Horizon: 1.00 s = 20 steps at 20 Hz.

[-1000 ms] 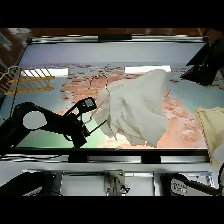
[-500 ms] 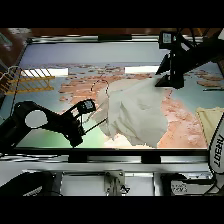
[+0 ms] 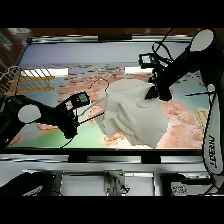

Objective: Fold the shirts.

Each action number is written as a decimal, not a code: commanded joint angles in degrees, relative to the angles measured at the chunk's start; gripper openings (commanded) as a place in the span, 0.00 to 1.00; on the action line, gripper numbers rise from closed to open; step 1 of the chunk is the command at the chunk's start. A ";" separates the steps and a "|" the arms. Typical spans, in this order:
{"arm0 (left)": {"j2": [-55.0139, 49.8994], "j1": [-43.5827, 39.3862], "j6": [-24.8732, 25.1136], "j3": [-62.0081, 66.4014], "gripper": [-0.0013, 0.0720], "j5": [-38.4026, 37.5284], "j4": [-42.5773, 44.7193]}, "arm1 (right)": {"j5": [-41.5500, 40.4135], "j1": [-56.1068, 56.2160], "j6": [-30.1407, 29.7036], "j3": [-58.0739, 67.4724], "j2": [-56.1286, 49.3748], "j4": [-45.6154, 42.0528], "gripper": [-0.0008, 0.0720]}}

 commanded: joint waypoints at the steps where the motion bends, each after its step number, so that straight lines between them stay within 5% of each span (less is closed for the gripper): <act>1: 0.00 5.40 -0.55 0.90 0.09 4.09 -0.04 | 0.94 0.17 1.38 -1.07 1.53 0.28 0.12; 2: 0.00 7.02 -0.52 0.90 0.15 5.01 -0.04 | 0.74 -0.59 1.86 -1.07 2.47 0.61 0.12; 5: 0.04 9.84 -0.52 1.29 0.77 9.57 0.00 | 0.20 -2.56 3.34 -1.07 5.70 2.75 0.12; 8: 0.07 10.03 -0.55 4.37 0.96 13.86 0.81 | 0.85 -2.51 6.45 -1.07 8.87 3.08 0.12; 16: 0.90 12.20 -0.92 19.37 1.00 13.27 5.31 | 1.53 -2.56 9.75 -1.07 16.68 -0.37 0.12; 20: 1.64 18.97 -12.94 22.14 1.00 9.16 6.34 | 0.39 -2.56 17.29 -1.07 20.44 -0.55 0.11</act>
